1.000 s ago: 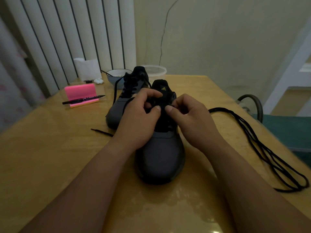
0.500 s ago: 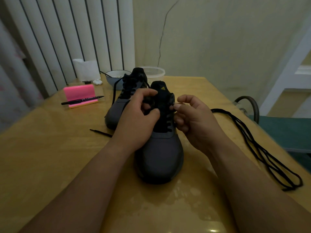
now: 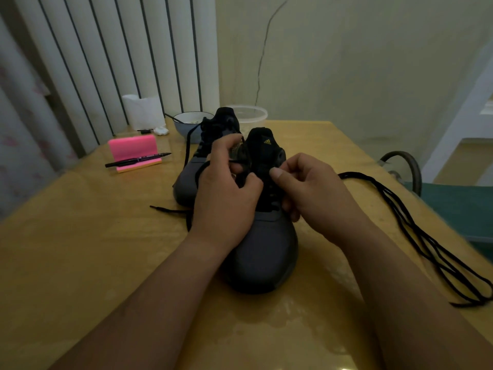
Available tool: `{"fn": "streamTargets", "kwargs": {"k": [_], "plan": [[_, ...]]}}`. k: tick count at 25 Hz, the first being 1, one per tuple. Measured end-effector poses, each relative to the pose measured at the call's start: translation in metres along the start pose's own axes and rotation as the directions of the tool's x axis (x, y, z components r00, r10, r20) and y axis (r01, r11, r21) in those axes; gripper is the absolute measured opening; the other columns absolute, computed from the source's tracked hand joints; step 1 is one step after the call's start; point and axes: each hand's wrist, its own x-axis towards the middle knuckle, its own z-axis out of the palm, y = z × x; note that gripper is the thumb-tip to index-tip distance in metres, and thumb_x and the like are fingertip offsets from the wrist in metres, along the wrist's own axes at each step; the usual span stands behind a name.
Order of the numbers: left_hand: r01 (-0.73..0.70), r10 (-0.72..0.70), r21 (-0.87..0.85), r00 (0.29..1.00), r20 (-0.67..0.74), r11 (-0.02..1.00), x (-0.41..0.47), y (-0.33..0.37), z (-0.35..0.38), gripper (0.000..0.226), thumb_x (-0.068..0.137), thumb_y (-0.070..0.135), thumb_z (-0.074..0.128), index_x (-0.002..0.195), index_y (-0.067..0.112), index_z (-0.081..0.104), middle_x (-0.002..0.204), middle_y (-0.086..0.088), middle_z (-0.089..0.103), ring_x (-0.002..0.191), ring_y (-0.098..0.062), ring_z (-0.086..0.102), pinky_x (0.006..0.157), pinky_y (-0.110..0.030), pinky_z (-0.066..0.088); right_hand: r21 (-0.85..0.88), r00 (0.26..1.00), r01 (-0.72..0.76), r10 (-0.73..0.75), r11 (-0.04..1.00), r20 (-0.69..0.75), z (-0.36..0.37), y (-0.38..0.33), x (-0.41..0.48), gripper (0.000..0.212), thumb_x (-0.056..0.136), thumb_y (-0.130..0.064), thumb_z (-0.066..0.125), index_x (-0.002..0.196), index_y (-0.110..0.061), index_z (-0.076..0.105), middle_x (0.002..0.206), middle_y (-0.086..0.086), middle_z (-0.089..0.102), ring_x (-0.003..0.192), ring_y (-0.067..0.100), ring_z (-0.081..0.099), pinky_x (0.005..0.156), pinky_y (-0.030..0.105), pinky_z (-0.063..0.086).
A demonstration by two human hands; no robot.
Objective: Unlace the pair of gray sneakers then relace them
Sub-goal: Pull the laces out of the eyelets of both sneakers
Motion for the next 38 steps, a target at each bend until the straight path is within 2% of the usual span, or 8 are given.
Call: {"fn": "streamTargets", "kwargs": {"k": [4, 9, 14, 20, 23, 26, 31, 38], "plan": [[-0.028, 0.028, 0.010, 0.999, -0.021, 1.000, -0.004, 0.000, 0.002, 0.062, 0.094, 0.020, 0.068, 0.146, 0.039, 0.038, 0.122, 0.010, 0.059, 0.112, -0.006, 0.059, 0.091, -0.029, 0.055, -0.047, 0.999, 0.013, -0.011, 0.999, 0.051, -0.007, 0.003, 0.000, 0.024, 0.094, -0.035, 0.075, 0.092, -0.013, 0.065, 0.068, -0.006, 0.056, 0.053, 0.000, 0.048, 0.049, 0.016, 0.039], [0.040, -0.041, -0.036, 0.998, -0.044, 0.999, 0.001, -0.003, 0.004, 0.062, 0.094, 0.019, 0.068, 0.145, 0.037, 0.039, 0.120, 0.010, 0.061, 0.110, -0.006, 0.061, 0.095, -0.039, 0.056, 0.647, 0.972, -0.173, 0.024, 0.743, 0.232, -0.019, 0.006, 0.003, 0.015, 0.099, -0.020, 0.064, 0.087, -0.016, 0.056, 0.082, 0.002, 0.056, 0.059, 0.010, 0.043, 0.050, 0.022, 0.028], [0.045, -0.046, -0.037, 0.998, -0.045, 0.998, -0.001, -0.004, 0.004, 0.060, 0.095, 0.023, 0.069, 0.146, 0.037, 0.040, 0.117, 0.008, 0.060, 0.105, -0.006, 0.061, 0.086, -0.027, 0.054, -0.037, 0.994, -0.044, 0.047, 0.998, 0.097, -0.014, 0.011, 0.000, 0.040, 0.094, -0.047, 0.072, 0.084, -0.008, 0.067, 0.060, -0.008, 0.050, 0.051, 0.004, 0.041, 0.048, 0.018, 0.035], [0.053, -0.054, -0.039, 0.998, -0.026, 0.998, 0.000, -0.007, 0.003, 0.057, 0.095, 0.025, 0.069, 0.143, 0.039, 0.042, 0.120, 0.010, 0.059, 0.110, -0.004, 0.059, 0.092, -0.031, 0.055, 0.261, 0.993, 0.071, -0.043, 0.963, -0.109, -0.013, 0.006, 0.002, 0.021, 0.102, -0.030, 0.064, 0.087, -0.016, 0.068, 0.076, -0.018, 0.065, 0.076, -0.002, 0.059, 0.073, 0.017, 0.047], [0.068, -0.069, -0.056, 0.997, -0.017, 0.996, 0.001, -0.006, 0.003, 0.058, 0.096, 0.024, 0.069, 0.144, 0.040, 0.042, 0.119, 0.010, 0.060, 0.107, -0.003, 0.060, 0.086, -0.026, 0.054, 0.801, 0.998, 0.020, 0.034, 0.599, -0.050, -0.018, 0.004, 0.008, 0.021, 0.104, -0.026, 0.056, 0.085, -0.018, 0.060, 0.090, -0.002, 0.068, 0.099, 0.014, 0.065, 0.098, 0.036, 0.048], [0.067, -0.068, -0.065, 0.998, -0.013, 0.996, 0.000, -0.006, 0.003, 0.057, 0.097, 0.024, 0.069, 0.144, 0.039, 0.041, 0.116, 0.013, 0.059, 0.104, 0.000, 0.059, 0.079, -0.016, 0.050, 0.978, 0.997, -0.048, 0.061, 0.204, 0.037, -0.026, 0.001, 0.007, 0.022, 0.101, -0.022, 0.054, 0.080, -0.017, 0.051, 0.071, 0.000, 0.051, 0.067, 0.016, 0.057, 0.080, 0.034, 0.055], [0.054, -0.055, -0.067, 0.998, -0.011, 0.996, -0.002, -0.003, 0.003, 0.055, 0.097, 0.020, 0.069, 0.142, 0.037, 0.042, 0.109, 0.011, 0.058, 0.094, 0.004, 0.059, 0.071, -0.009, 0.048, 0.284, 0.990, -0.043, 0.080, 0.958, -0.118, -0.002, 0.005, 0.006, 0.029, 0.097, -0.028, 0.071, 0.088, -0.015, 0.047, 0.074, -0.001, 0.047, 0.060, 0.012, 0.046, 0.056, 0.032, 0.043], [0.052, -0.053, -0.050, 0.998, -0.020, 0.997, -0.001, -0.004, 0.003, 0.057, 0.096, 0.022, 0.070, 0.143, 0.038, 0.042, 0.109, 0.012, 0.058, 0.096, 0.002, 0.058, 0.073, -0.008, 0.047, -0.137, 0.997, 0.051, -0.059, 0.989, -0.053, -0.005, 0.007, 0.002, 0.023, 0.094, -0.041, 0.073, 0.087, -0.021, 0.067, 0.073, -0.009, 0.061, 0.062, -0.001, 0.054, 0.055, 0.011, 0.042]]}}
